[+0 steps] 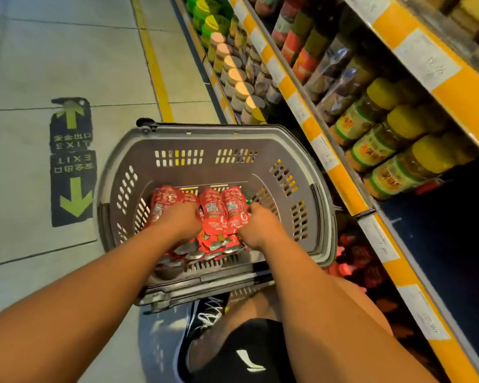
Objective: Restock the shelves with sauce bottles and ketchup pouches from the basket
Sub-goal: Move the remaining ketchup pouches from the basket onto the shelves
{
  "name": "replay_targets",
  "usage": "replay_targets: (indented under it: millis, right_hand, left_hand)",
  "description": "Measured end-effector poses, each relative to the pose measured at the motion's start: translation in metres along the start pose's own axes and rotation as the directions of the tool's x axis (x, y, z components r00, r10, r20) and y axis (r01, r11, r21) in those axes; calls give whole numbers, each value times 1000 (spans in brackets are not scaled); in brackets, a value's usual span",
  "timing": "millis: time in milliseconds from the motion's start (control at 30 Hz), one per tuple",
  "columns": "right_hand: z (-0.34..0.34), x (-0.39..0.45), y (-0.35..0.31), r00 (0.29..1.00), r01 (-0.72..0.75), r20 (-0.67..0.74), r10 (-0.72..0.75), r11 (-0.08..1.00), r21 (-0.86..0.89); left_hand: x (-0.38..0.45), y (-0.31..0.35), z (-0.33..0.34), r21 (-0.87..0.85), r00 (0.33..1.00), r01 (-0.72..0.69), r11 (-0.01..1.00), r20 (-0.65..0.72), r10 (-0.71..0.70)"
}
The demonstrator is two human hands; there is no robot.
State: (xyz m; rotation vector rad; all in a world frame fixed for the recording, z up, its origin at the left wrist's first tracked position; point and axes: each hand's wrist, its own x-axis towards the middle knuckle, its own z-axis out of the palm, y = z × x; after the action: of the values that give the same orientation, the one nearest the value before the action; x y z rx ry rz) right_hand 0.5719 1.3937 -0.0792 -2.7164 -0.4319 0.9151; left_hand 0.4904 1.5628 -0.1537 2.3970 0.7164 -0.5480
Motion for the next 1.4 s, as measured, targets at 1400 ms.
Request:
replay_targets:
  millis: [1400]
  right_hand:
    - [70, 95, -20, 892, -251, 424, 157, 952, 176]
  left_hand:
    - [47, 11, 50, 297, 981, 52, 954, 166, -105]
